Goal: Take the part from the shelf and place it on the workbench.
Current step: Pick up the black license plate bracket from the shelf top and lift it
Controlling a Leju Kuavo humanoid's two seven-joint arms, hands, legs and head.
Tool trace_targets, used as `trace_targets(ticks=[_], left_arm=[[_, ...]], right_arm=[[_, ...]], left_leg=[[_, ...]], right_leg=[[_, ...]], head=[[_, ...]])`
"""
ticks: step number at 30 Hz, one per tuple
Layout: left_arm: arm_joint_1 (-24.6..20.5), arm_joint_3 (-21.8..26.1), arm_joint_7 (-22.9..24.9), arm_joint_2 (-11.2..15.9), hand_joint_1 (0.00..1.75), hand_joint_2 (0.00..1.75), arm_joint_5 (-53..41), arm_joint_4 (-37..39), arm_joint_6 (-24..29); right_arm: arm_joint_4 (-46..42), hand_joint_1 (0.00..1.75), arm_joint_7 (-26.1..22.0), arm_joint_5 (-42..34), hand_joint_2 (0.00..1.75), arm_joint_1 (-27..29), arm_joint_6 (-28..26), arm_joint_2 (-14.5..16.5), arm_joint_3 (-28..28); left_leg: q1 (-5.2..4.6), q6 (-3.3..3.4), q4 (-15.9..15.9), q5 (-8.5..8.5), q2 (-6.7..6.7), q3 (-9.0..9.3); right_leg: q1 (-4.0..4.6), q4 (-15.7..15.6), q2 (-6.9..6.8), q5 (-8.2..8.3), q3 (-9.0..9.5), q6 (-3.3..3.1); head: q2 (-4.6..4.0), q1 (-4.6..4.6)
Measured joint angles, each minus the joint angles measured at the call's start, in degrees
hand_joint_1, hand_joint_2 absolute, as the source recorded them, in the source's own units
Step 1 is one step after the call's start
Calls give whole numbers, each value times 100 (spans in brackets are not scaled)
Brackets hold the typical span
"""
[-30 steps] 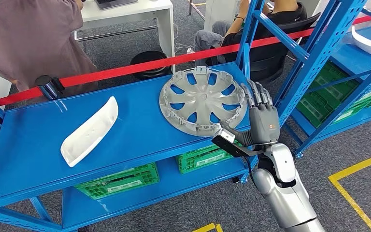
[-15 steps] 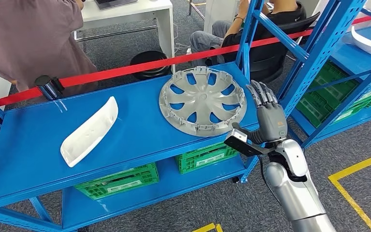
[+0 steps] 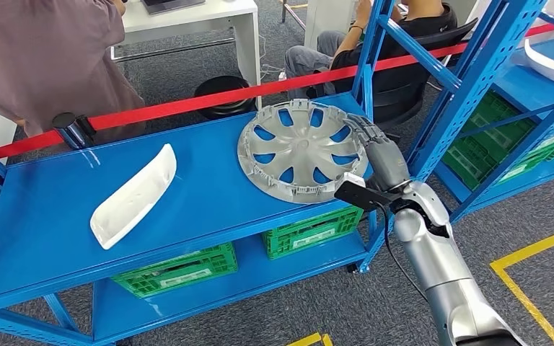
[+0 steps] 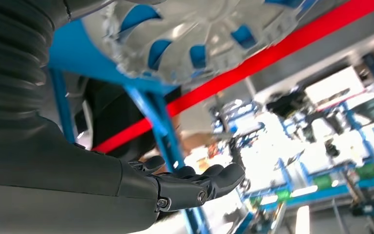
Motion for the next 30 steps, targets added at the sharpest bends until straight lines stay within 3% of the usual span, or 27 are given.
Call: trace_targets(ticks=[7, 12, 30], left_arm=[[-18, 39, -52, 9, 0, 0, 14, -3, 112], [-43, 105, -157, 15, 0, 0, -42, -8, 152], [-124, 102, 14, -53, 0, 0, -331, -8, 608]], right_arm=[[1311, 0, -492, -230, 175, -971, 533, 3, 523], [1948, 0, -567, -407, 175, -1424, 749, 10, 948], [2220, 0, -385, -888, 175, -1132, 643, -48, 1307]], left_leg=[[0, -2, 0, 2, -3, 2], [1, -2, 0, 3, -17, 2], [0, -1, -1, 2, -13, 2]], right_leg=[[1, 1, 0, 0, 2, 0], [1, 1, -9, 0, 4, 0], [1, 0, -5, 0, 3, 0]], head=[[0, 0], [0, 0], [0, 0]])
